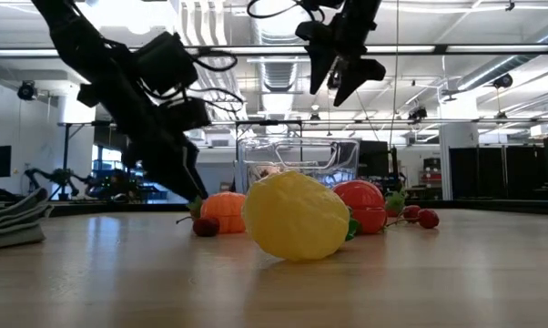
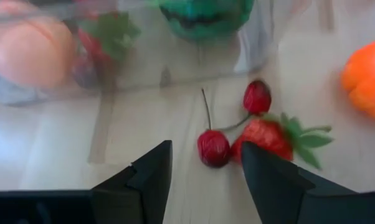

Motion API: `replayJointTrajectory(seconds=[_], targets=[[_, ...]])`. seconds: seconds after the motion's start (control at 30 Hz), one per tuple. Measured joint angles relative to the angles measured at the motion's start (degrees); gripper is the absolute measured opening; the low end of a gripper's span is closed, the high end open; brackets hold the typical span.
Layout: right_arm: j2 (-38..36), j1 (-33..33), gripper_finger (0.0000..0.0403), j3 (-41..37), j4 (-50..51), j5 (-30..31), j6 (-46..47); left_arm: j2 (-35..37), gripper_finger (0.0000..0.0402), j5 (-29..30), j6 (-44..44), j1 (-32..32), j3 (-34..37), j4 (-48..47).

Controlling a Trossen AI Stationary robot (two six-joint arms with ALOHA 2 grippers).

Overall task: Pick and placing Produce into tupperware
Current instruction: Put the red cherry into the transparent container

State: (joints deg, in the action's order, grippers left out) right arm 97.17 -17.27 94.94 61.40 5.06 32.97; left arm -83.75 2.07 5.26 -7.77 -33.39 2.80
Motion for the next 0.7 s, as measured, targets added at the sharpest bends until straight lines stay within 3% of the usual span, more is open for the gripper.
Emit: replayJointTrajectory(seconds=[0.7], targets=[[0.0, 0.0, 0.0276, -0.7, 1.3, 1.7, -0.2, -4.7, 0.0175, -0.3, -0.4, 1.5, -0.3, 4.2]])
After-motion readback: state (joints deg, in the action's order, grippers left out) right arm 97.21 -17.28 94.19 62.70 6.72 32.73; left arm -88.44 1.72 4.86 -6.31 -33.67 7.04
